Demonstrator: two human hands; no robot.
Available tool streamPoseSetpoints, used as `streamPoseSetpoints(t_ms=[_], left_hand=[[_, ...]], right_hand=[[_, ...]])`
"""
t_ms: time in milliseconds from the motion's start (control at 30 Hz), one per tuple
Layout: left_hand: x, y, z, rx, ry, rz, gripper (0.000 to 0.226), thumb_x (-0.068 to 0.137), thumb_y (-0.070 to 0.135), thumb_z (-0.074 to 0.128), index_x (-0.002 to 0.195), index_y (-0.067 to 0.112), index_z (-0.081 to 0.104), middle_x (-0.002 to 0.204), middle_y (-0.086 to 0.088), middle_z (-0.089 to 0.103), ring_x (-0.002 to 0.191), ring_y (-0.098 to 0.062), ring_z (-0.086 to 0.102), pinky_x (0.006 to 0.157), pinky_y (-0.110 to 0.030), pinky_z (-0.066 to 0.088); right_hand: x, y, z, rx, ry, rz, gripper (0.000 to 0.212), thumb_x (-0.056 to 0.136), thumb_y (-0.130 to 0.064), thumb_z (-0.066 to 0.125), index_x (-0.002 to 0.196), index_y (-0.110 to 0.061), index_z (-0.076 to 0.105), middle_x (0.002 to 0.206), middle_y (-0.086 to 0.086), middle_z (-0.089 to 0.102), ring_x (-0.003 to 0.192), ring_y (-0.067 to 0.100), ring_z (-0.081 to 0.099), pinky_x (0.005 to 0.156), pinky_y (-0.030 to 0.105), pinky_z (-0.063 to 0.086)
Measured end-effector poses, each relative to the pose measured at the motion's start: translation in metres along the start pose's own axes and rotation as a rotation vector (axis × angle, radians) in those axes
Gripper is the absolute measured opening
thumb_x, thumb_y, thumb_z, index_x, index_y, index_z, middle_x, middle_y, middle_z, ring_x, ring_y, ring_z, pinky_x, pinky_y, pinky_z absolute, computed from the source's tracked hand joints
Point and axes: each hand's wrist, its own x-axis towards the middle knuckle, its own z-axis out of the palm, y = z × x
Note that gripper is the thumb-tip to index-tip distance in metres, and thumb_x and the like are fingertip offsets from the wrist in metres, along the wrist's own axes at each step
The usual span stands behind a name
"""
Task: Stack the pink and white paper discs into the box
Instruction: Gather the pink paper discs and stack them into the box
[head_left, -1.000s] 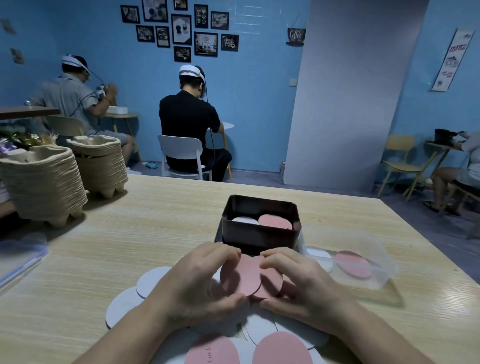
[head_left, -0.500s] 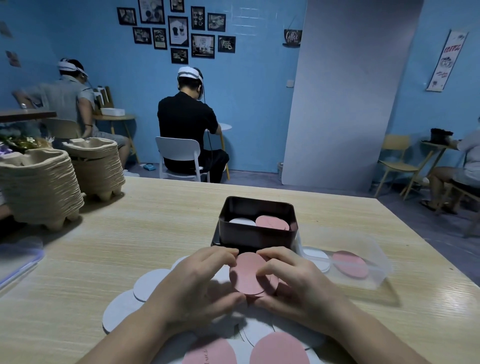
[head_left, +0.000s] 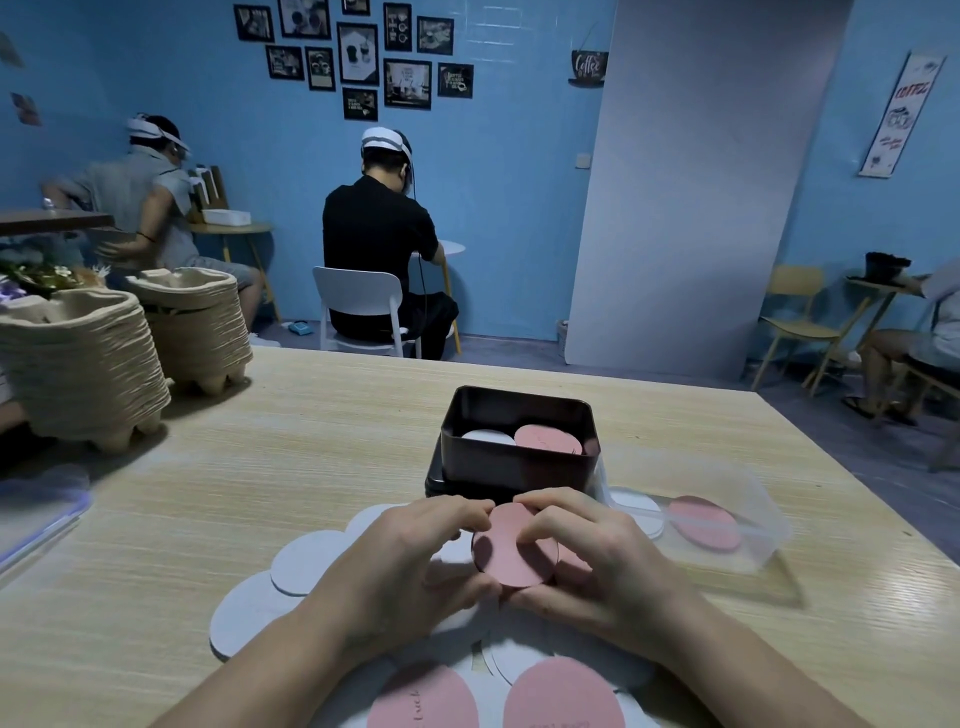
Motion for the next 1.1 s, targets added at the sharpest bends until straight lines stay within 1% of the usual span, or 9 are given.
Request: streamPoseSetpoints(t_ms=[100, 133, 267, 367, 433, 600, 767, 900, 1100], left_hand=[[0.000, -0.001, 0.003, -0.009, 0.019, 0.009, 0.036, 0.076, 0.041, 0.075, 0.104, 0.027, 0.058, 0.115, 0.011, 0.074, 0.091, -0.001, 0.063, 0.075, -0.020, 0.053], [0.000, -0.002, 0.004, -0.012, 0.021, 0.014, 0.035, 0.076, 0.039, 0.076, 0.103, 0.026, 0.058, 0.112, 0.011, 0.074, 0.089, -0.003, 0.063, 0.074, -0.022, 0.054], [0.000, -0.006, 0.006, -0.030, -0.001, 0.027, 0.040, 0.076, 0.034, 0.085, 0.105, 0.026, 0.059, 0.114, 0.008, 0.075, 0.106, 0.016, 0.058, 0.079, -0.018, 0.053], [0.001, -0.006, 0.006, -0.022, -0.009, 0.047, 0.042, 0.076, 0.041, 0.087, 0.105, 0.026, 0.060, 0.115, 0.011, 0.073, 0.100, 0.000, 0.067, 0.079, -0.023, 0.055], [0.002, -0.003, 0.006, -0.023, 0.007, 0.056, 0.037, 0.077, 0.043, 0.084, 0.101, 0.024, 0.064, 0.112, 0.012, 0.072, 0.096, -0.005, 0.068, 0.076, -0.026, 0.056], [0.003, 0.003, 0.001, -0.072, -0.009, 0.033, 0.026, 0.078, 0.038, 0.087, 0.090, 0.022, 0.070, 0.113, 0.014, 0.068, 0.103, -0.002, 0.067, 0.080, -0.027, 0.056], [0.003, 0.004, -0.003, -0.120, -0.040, 0.016, 0.027, 0.077, 0.034, 0.090, 0.088, 0.024, 0.068, 0.111, 0.016, 0.067, 0.103, -0.005, 0.067, 0.081, -0.029, 0.056], [0.006, 0.006, -0.007, -0.136, -0.041, 0.034, 0.024, 0.078, 0.030, 0.089, 0.089, 0.021, 0.069, 0.112, 0.013, 0.068, 0.104, -0.004, 0.067, 0.082, -0.026, 0.055], [0.013, 0.007, -0.012, -0.147, -0.033, 0.039, 0.027, 0.075, 0.024, 0.090, 0.092, 0.021, 0.068, 0.110, 0.015, 0.069, 0.101, -0.001, 0.065, 0.081, -0.017, 0.050]], right_hand=[[0.000, 0.000, 0.000, -0.004, -0.018, -0.002, 0.034, 0.085, -0.050, 0.081, 0.100, -0.027, 0.062, 0.133, -0.008, 0.059, 0.117, 0.005, 0.060, 0.086, 0.031, 0.055], [0.000, -0.001, 0.000, -0.008, -0.020, -0.005, 0.034, 0.084, -0.051, 0.081, 0.101, -0.029, 0.062, 0.132, -0.008, 0.060, 0.116, 0.005, 0.061, 0.086, 0.030, 0.055], [0.001, -0.001, -0.001, -0.014, -0.031, -0.005, 0.035, 0.083, -0.052, 0.082, 0.100, -0.027, 0.064, 0.130, -0.010, 0.060, 0.112, 0.007, 0.063, 0.082, 0.030, 0.056], [0.001, -0.001, 0.002, 0.001, -0.036, 0.001, 0.032, 0.085, -0.047, 0.082, 0.101, -0.025, 0.065, 0.130, -0.011, 0.059, 0.107, 0.009, 0.065, 0.078, 0.033, 0.056], [0.002, -0.001, 0.002, 0.002, -0.039, 0.001, 0.031, 0.085, -0.045, 0.082, 0.102, -0.026, 0.065, 0.129, -0.012, 0.058, 0.105, 0.010, 0.065, 0.076, 0.033, 0.056], [0.003, -0.006, -0.002, 0.028, -0.079, -0.001, 0.032, 0.084, -0.047, 0.081, 0.101, -0.028, 0.062, 0.132, -0.012, 0.057, 0.113, 0.010, 0.064, 0.082, 0.034, 0.055], [0.012, -0.009, -0.006, -0.011, -0.134, 0.008, 0.033, 0.079, -0.046, 0.083, 0.095, -0.025, 0.064, 0.122, -0.012, 0.058, 0.099, 0.010, 0.063, 0.076, 0.033, 0.055], [0.018, -0.013, -0.011, -0.071, -0.149, 0.037, 0.029, 0.072, -0.043, 0.084, 0.088, -0.028, 0.064, 0.115, -0.016, 0.057, 0.097, 0.006, 0.059, 0.077, 0.028, 0.053], [0.029, -0.020, -0.026, -0.067, -0.165, 0.007, 0.026, 0.071, -0.033, 0.084, 0.082, -0.026, 0.062, 0.107, -0.010, 0.058, 0.089, 0.005, 0.057, 0.073, 0.019, 0.048]])
